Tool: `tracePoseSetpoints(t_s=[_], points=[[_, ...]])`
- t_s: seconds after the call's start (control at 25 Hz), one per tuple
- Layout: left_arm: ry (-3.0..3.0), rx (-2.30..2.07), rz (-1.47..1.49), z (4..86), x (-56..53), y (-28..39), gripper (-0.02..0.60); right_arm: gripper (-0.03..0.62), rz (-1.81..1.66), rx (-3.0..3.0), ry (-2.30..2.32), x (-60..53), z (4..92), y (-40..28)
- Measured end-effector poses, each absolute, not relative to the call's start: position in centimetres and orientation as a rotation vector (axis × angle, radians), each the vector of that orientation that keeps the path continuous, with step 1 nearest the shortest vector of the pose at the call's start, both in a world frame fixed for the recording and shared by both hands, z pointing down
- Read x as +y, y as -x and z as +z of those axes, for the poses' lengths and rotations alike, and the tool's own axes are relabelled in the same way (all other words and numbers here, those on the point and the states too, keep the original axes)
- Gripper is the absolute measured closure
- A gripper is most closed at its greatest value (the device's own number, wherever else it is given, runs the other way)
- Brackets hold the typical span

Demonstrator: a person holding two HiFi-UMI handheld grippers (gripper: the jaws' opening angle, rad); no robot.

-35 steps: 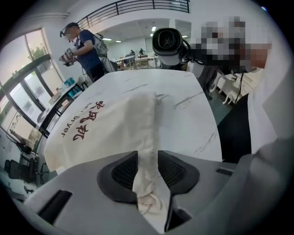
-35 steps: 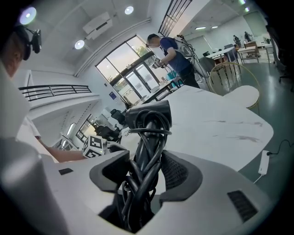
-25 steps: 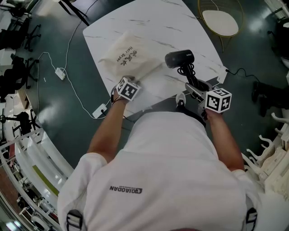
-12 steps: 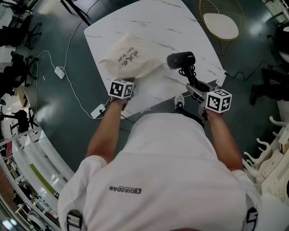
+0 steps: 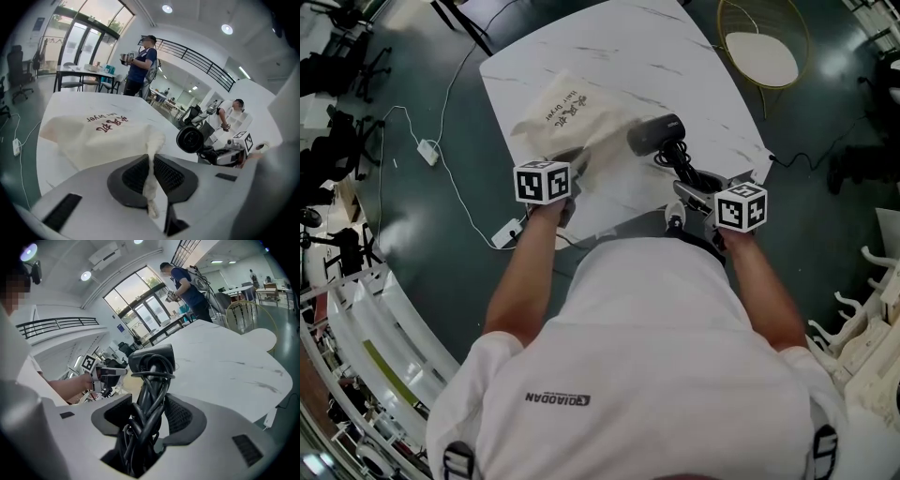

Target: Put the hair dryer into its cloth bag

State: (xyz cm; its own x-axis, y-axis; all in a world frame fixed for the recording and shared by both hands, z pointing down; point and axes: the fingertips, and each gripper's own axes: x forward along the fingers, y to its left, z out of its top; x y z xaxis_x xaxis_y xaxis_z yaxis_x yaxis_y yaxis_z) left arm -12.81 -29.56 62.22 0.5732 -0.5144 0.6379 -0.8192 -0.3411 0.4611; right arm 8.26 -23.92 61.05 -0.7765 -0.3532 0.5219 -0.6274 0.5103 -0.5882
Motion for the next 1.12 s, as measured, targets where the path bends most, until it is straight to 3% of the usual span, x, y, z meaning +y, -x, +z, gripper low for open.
tracePoseSetpoints(t_s=[0.52, 0.72, 1.12], points=[[-2.105, -1.099, 0.466, 57.6, -31.2, 11.2, 0.523, 0.356, 1.111, -2.340, -0.617, -23.0, 63.8, -5.1], [-2.188, -1.066, 0.596, 57.3, -30.5, 9.0, 0.523, 0.356, 1.084, -2.335, -0.553, -24.1, 64.6, -3.4], [-2.212, -1.049, 0.697, 58.0, -28.6, 7.9, 0.523, 0.356, 0.800, -2.306, -0.431, -27.0, 66.7, 0.8]])
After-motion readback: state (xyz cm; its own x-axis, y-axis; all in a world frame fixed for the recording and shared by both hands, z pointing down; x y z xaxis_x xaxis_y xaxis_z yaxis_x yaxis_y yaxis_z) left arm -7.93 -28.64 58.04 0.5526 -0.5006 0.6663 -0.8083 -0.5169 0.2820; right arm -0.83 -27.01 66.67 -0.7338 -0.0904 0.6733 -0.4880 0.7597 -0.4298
